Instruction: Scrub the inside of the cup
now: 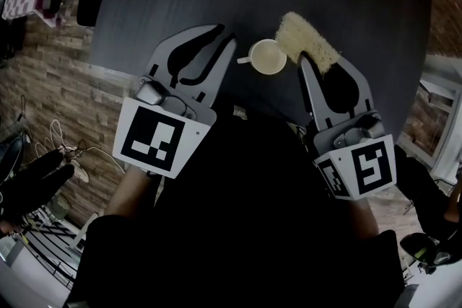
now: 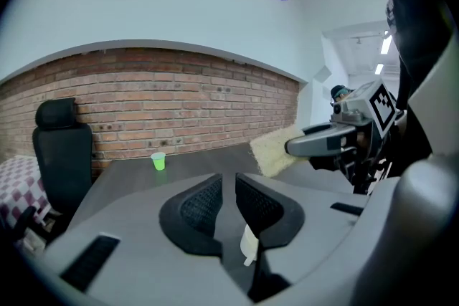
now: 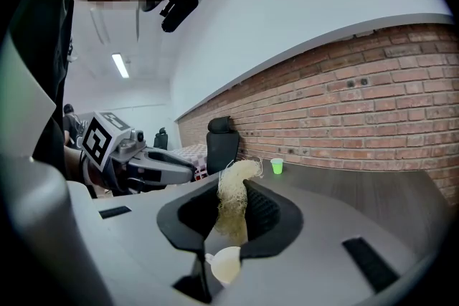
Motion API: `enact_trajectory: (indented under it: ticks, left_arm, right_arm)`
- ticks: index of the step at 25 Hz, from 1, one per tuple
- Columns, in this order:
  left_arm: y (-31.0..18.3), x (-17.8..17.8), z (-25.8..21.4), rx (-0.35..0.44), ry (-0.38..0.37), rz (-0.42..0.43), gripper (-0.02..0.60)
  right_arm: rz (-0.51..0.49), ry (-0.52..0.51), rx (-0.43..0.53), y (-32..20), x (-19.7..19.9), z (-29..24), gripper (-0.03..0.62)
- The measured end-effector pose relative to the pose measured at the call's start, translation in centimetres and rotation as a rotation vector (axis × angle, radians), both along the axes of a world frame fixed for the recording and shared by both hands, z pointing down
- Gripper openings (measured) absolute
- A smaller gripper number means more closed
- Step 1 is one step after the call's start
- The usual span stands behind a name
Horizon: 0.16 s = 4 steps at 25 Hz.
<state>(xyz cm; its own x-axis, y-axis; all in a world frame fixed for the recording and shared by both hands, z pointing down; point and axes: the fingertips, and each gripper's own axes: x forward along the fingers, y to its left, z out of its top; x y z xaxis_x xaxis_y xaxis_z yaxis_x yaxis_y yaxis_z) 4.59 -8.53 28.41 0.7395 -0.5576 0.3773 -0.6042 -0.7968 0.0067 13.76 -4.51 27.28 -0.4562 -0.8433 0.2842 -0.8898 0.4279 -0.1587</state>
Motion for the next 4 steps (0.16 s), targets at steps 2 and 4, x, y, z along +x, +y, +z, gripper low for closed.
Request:
enact_trajectory:
  ticks: [2, 4]
  left_arm:
    - [0.5, 0.3, 0.9, 0.035, -0.075, 0.052, 0.067]
    - [1.0, 0.5, 1.8, 0.074, -0.16, 0.101, 0.067]
  right_arm:
    - [-0.002, 0.001, 0.0, 0.2, 0.1, 0.0, 0.083]
    - [-0.004, 0.003, -0.001, 0.4, 0.1, 0.0, 0.083]
